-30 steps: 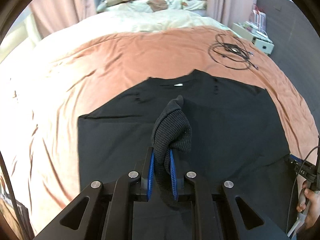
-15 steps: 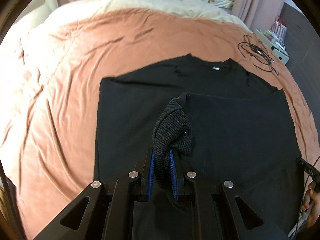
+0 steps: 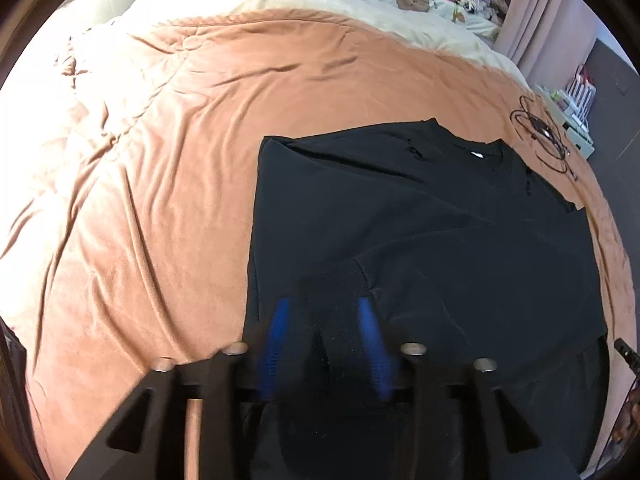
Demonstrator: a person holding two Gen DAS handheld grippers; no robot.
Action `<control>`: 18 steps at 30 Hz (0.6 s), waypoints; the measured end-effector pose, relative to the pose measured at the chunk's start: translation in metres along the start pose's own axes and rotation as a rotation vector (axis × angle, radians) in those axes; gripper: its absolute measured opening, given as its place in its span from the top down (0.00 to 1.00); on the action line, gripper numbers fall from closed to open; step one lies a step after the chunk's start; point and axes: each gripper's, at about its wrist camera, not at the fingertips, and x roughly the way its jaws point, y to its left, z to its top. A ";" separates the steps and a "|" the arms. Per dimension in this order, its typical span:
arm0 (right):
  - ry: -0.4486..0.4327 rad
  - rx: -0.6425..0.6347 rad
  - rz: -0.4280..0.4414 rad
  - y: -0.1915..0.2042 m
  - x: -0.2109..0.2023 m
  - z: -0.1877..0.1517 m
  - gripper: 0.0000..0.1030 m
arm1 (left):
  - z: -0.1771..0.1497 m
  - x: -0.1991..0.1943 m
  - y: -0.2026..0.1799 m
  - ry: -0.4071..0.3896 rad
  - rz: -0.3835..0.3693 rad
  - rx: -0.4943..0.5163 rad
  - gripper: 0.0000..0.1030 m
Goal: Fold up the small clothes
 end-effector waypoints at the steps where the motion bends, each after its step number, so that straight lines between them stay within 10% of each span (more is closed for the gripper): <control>1: -0.005 0.004 0.000 0.000 -0.001 0.001 0.66 | -0.002 0.000 0.000 -0.003 -0.010 -0.001 0.45; 18: 0.109 0.016 -0.121 0.005 0.051 0.006 0.66 | -0.052 0.040 -0.005 0.087 0.003 -0.001 0.43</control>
